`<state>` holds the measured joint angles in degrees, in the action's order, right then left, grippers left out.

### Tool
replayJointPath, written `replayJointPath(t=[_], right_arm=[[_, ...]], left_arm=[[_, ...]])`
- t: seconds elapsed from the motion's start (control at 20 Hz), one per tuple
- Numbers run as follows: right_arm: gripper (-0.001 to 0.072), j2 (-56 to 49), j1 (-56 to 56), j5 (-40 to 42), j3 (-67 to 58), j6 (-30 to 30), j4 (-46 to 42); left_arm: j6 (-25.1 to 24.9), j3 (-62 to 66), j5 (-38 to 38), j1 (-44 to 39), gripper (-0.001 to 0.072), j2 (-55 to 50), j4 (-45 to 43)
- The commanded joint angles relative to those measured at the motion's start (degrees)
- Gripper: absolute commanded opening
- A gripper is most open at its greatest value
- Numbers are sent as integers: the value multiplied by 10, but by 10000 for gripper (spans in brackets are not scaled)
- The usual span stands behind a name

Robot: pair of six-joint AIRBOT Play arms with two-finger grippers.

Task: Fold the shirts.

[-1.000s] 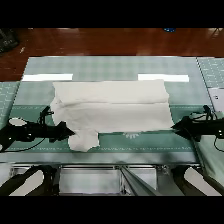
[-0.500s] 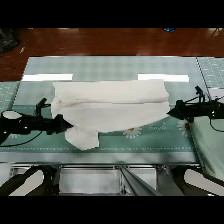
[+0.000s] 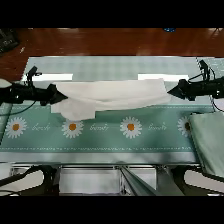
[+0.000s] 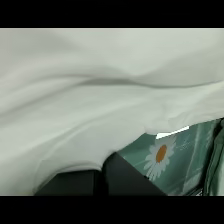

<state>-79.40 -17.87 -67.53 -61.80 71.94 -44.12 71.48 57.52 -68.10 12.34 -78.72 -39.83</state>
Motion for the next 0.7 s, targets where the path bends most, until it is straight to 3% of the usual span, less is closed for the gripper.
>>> replayJointPath(t=[0.0, 0.15, 0.4, 0.45, 0.5, 0.55, 0.65], right_arm=[[23, -70, 13, 32, -79, 22, 21], [23, -134, 13, 34, -138, 35, 35], [30, -204, 21, 57, -174, 34, 59], [187, -212, 23, 70, -174, 35, 61], [428, -215, 24, 78, -174, 33, 60], [416, -214, 24, 77, -176, 20, 60], [416, -202, 5, 35, -196, 13, 56]], left_arm=[[53, 150, -14, -16, 18, -120, 0], [85, 253, -38, -18, 18, -212, -3], [88, 311, -24, -19, 21, -290, -2], [88, 311, -18, -19, 138, -298, -2], [88, 311, -25, -19, 460, -303, -2], [87, 311, -39, -16, 509, -304, -4], [87, 340, -108, 11, 509, -303, -24]])
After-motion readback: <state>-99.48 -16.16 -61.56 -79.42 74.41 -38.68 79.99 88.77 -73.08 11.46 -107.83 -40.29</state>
